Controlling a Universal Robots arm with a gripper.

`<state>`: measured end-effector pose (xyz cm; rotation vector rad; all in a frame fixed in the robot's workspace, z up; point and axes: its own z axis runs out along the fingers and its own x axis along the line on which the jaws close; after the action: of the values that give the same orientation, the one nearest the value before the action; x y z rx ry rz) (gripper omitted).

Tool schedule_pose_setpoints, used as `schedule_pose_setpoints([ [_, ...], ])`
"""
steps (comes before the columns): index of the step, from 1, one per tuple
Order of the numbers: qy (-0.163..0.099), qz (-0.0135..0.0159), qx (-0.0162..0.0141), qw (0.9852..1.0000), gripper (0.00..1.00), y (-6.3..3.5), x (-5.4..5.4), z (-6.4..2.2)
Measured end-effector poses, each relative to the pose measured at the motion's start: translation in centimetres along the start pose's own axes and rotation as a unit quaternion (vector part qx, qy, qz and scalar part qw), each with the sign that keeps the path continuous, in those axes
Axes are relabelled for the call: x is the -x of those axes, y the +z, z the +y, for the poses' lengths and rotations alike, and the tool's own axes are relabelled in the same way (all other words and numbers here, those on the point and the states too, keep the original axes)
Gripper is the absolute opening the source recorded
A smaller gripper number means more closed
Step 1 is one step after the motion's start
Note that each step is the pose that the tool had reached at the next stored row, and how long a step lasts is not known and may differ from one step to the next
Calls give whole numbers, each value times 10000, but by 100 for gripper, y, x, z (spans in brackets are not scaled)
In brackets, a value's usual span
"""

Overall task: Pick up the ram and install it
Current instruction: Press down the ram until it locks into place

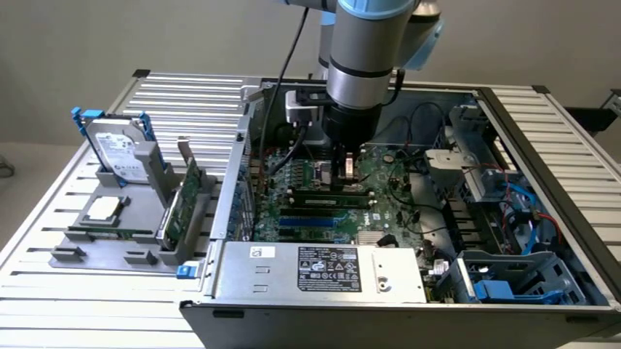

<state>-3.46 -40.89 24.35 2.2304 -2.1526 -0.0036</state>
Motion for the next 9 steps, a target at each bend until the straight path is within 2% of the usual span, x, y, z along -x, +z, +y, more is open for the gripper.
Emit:
schedule_pose_setpoints([
  [5, 189, -6, 6, 9998, 11, 0, -7, 0],
  [9, 481, -15, 13, 9988, 11, 0, -7, 0],
])
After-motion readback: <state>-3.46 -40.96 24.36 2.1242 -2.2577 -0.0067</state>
